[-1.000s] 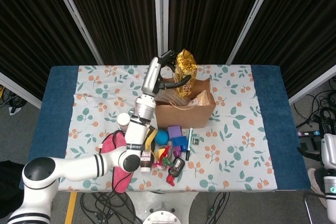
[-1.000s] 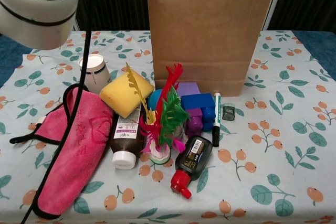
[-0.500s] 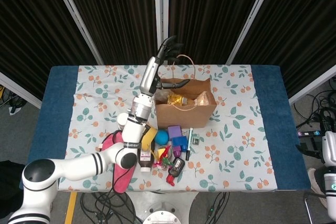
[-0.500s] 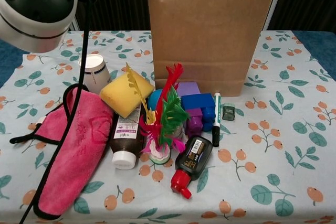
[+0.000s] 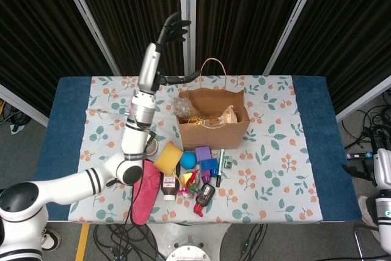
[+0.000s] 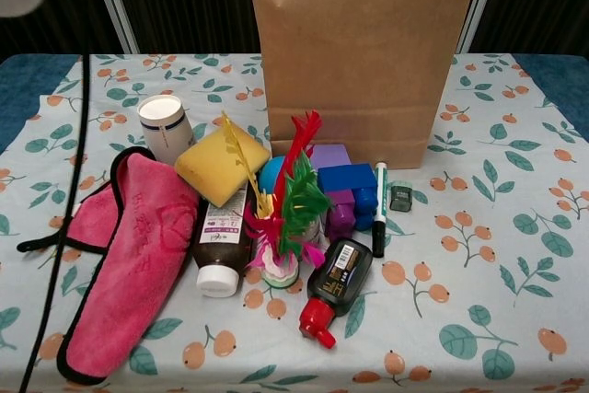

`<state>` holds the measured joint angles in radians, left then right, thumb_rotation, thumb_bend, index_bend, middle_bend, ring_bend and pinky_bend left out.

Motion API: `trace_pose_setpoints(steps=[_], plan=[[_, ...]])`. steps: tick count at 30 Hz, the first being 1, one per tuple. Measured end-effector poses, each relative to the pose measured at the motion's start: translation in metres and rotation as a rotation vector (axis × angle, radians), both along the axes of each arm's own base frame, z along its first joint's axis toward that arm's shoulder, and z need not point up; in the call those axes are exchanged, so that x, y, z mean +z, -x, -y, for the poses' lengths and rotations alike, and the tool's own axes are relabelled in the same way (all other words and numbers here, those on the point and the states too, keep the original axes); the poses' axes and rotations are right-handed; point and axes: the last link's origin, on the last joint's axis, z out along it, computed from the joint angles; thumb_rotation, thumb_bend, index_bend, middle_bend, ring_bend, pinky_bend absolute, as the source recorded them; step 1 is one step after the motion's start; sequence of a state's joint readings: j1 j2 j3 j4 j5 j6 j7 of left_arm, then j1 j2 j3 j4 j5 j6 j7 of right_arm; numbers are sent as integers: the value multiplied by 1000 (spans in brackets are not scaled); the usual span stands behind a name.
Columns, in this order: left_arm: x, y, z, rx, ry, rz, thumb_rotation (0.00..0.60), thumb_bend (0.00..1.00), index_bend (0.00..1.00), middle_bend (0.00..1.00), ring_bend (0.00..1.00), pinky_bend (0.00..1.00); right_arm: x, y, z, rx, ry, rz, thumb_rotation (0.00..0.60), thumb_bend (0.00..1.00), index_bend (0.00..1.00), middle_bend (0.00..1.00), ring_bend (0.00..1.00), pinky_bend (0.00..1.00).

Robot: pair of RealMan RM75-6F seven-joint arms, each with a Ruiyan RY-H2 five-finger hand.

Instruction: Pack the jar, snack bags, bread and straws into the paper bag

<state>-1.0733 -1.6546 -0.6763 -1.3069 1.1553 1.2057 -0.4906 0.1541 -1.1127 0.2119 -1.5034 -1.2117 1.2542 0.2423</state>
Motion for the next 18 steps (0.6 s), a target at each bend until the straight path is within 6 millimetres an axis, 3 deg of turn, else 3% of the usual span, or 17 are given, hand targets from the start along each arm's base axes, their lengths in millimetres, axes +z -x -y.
trace_pose_setpoints(steps=[5, 10, 14, 18], plan=[[53, 43, -11, 76, -180, -152, 600, 92, 214, 308, 272, 301, 2, -9, 2, 41, 11, 7, 600, 0, 102, 182, 14, 0], [96, 117, -2, 210, -333, -403, 600, 93, 233, 310, 272, 273, 4, -23, 1, 114, 19, 2, 600, 0, 102, 177, 5, 0], [95, 174, 30, 309, -370, -654, 600, 94, 284, 311, 241, 244, 4, -39, -5, 208, 26, -39, 600, 0, 103, 162, 0, 0], [76, 227, 89, 388, -332, -926, 600, 94, 284, 310, 229, 244, 3, -49, -11, 256, 23, -119, 600, 0, 102, 123, 0, 0]])
